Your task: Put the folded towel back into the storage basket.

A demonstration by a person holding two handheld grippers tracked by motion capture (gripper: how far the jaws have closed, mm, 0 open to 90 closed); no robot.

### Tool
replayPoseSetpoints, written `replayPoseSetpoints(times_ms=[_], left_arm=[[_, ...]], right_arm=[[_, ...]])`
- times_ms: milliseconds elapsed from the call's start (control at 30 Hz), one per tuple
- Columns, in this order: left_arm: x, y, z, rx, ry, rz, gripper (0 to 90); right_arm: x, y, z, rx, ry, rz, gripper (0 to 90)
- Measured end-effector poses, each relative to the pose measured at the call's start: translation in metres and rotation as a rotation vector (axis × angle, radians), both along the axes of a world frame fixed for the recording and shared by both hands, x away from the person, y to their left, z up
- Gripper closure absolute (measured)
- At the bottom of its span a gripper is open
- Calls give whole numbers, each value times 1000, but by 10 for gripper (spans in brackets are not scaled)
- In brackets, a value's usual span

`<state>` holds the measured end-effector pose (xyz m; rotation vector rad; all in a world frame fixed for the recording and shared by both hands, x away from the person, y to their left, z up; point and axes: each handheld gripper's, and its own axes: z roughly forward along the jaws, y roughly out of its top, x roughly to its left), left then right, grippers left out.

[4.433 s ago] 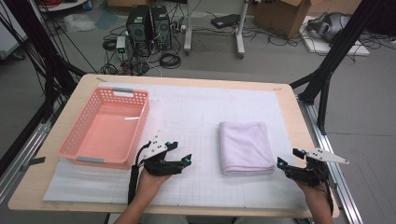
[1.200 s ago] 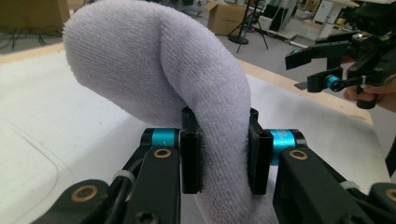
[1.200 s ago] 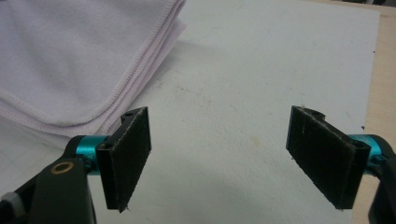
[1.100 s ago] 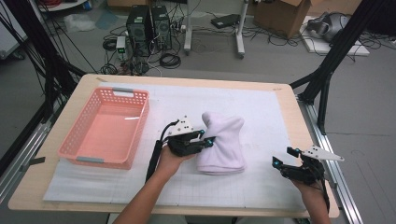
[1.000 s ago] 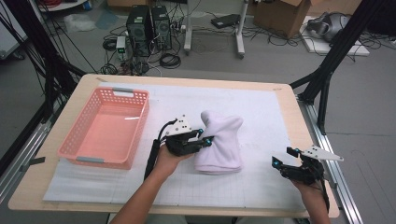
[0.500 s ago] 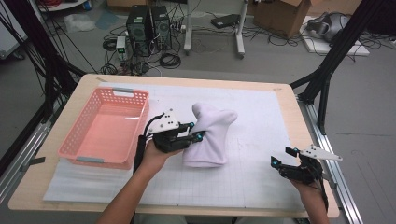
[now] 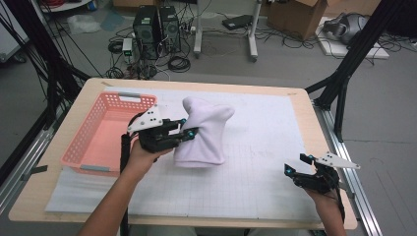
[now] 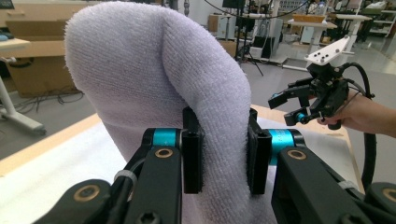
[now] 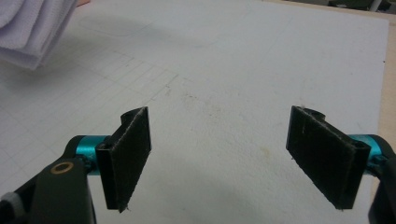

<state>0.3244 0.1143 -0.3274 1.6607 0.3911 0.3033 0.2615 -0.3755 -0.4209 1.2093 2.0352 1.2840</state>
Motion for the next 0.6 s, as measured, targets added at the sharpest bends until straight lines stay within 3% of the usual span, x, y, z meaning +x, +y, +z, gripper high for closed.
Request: replayPoseSetpoints(times_ms=[333,600], left_arm=[[3,44,18,-13,-33,22,734],[10,89,22,-83,-34,41,734]], right_arm=[[1,5,1,-2,-2,4,212],[2,6,2,-2,-1,-5,212]])
